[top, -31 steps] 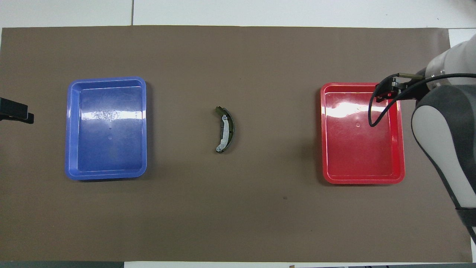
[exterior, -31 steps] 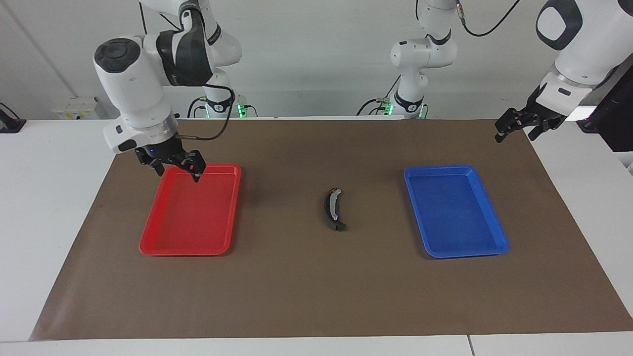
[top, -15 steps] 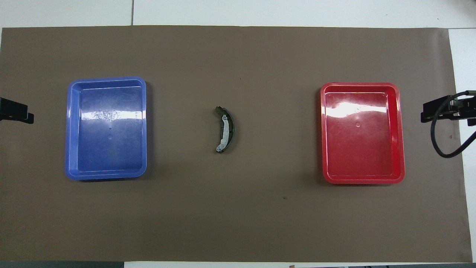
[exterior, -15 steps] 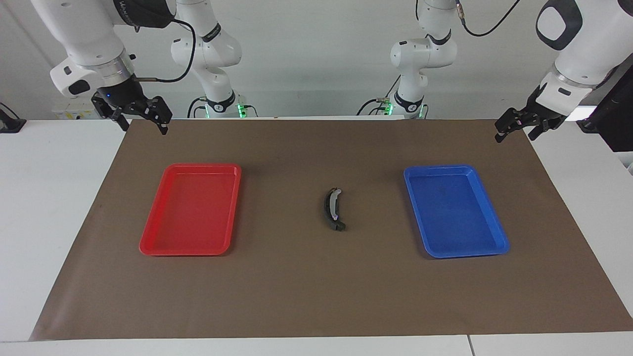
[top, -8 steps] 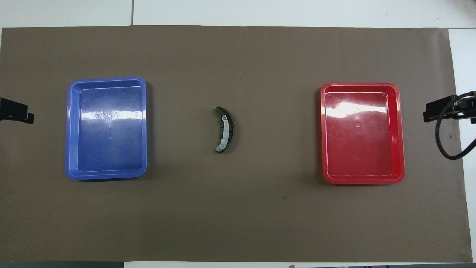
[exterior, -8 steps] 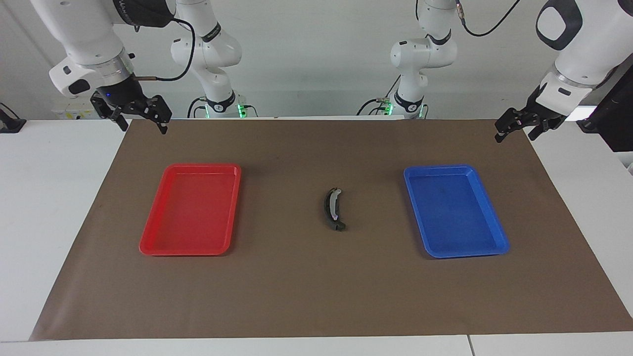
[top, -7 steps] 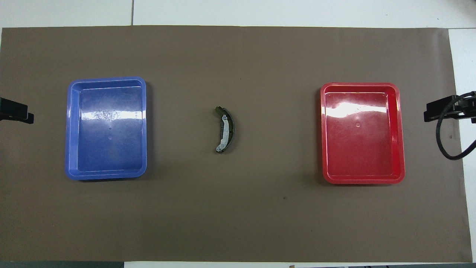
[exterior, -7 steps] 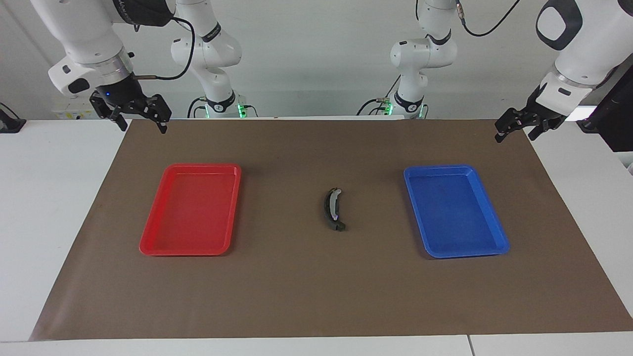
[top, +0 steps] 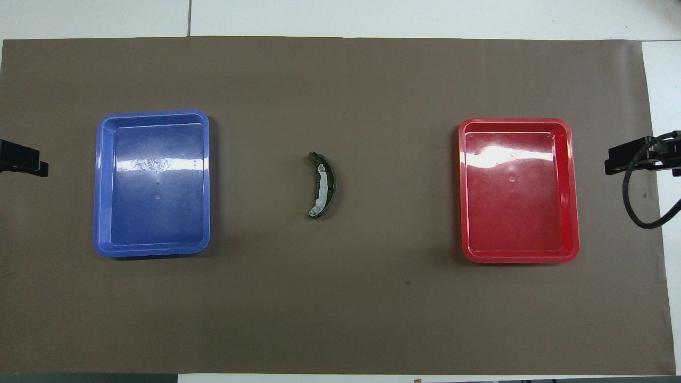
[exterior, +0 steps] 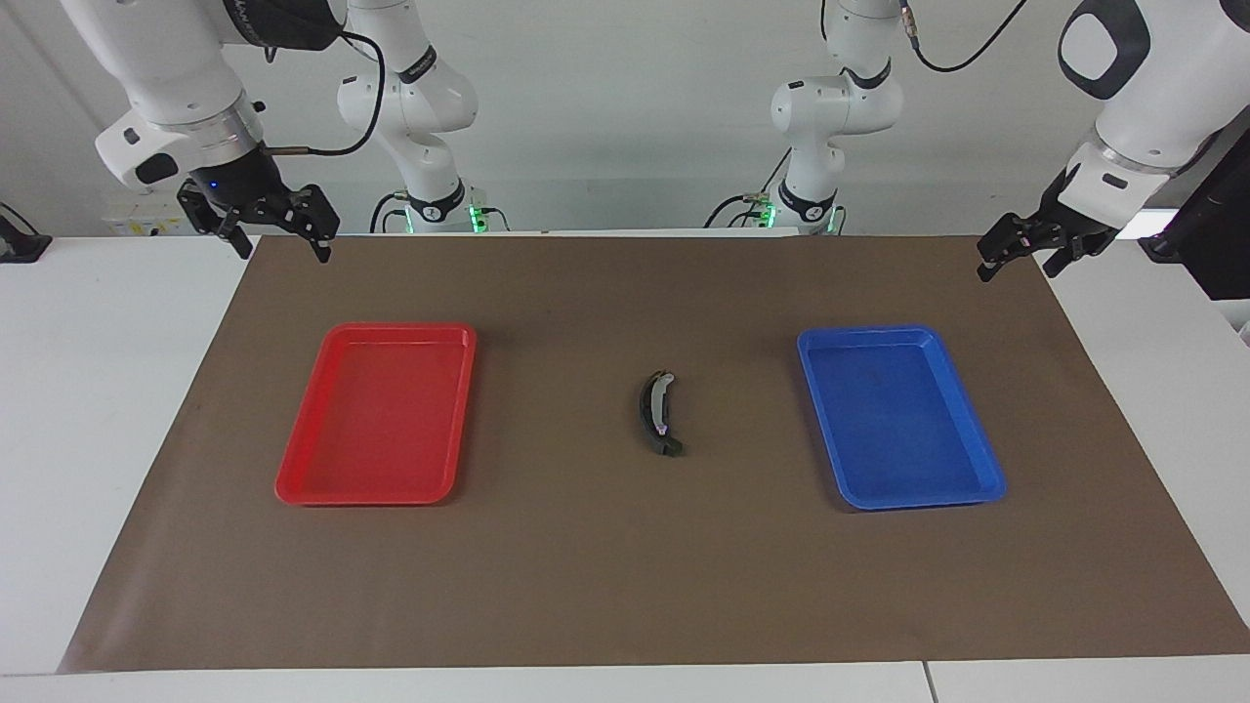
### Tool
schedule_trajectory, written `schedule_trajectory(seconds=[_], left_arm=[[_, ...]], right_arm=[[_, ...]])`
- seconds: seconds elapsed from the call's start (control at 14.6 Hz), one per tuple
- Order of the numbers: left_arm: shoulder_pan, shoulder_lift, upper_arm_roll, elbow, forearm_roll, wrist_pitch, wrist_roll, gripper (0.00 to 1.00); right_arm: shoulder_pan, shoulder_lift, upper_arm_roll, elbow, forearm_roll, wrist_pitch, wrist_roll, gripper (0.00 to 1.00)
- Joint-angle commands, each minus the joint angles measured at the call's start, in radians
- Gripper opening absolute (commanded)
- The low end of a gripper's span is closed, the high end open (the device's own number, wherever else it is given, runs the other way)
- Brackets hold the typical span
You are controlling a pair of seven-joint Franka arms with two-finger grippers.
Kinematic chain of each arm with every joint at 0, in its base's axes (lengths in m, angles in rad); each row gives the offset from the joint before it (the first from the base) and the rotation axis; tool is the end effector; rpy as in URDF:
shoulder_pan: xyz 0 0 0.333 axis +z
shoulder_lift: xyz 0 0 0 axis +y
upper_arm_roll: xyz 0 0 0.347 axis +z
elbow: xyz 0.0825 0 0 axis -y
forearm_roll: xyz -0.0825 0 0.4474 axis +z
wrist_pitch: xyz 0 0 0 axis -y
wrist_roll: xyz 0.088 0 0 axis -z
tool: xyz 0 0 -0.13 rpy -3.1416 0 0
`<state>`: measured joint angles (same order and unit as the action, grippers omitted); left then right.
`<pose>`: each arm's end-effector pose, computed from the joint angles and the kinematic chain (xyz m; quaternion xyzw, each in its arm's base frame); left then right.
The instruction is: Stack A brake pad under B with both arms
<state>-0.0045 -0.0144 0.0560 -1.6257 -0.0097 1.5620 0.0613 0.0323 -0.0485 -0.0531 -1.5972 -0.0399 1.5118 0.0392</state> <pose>0.6086 0.0303 0.6113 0.9997 -0.0048 -0.0243 0.0066 0.5940 -0.0185 0.6429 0.9992 -0.0307 -0.0183 0.0188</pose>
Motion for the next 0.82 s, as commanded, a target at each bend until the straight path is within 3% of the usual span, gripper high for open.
schedule_trajectory(seconds=[0.0,0.75], left_arm=[[0.006,-0.015,-0.002,-0.006,0.014,-0.013,0.003,0.99],[0.006,-0.013,-0.002,-0.006,0.014,-0.013,0.003,0.99]], right_arm=[[-0.008,-0.001,0.006,0.0,0.018,-0.013,-0.024,1.0],[-0.005,-0.001,0.006,-0.001,0.017,-0.005,-0.016,1.0]])
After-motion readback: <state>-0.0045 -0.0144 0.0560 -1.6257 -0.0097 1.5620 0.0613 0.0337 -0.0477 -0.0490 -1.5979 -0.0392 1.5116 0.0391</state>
